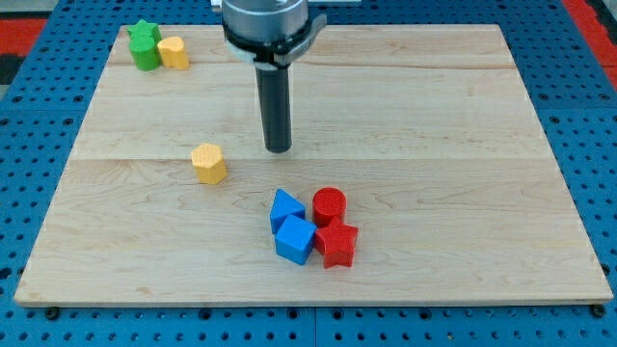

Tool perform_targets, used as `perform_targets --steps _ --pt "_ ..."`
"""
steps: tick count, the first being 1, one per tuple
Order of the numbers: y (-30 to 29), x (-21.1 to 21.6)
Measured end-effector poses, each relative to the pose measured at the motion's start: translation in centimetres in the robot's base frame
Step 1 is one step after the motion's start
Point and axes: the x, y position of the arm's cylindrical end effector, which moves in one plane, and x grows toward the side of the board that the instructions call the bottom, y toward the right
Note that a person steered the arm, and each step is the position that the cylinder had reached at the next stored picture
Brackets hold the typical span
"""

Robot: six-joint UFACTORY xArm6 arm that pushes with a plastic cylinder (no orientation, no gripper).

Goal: Move the yellow hexagon towards the top of the board

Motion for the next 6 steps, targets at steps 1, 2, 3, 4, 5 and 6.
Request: perform_targets --steps 1,2,3,4,5,6 --pt "-0.6 3.6" --pt "-3.2 7.1" --pt "-7.6 7.1" --pt "-8.2 3.7" --pt "-7.2 -0.6" --pt "-6.4 -4.6"
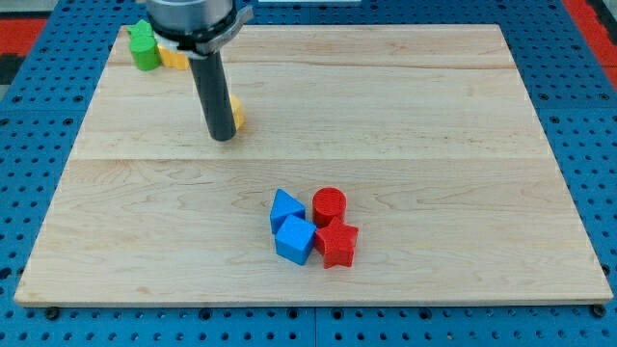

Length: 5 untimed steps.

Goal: Move the yellow hexagon towards the top of the board

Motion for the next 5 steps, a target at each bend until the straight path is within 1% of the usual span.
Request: perform_targets --steps 3,4,5 --pt "0.3 -10.2" --pt "0.4 -12.0" --pt "2.7 -11.8"
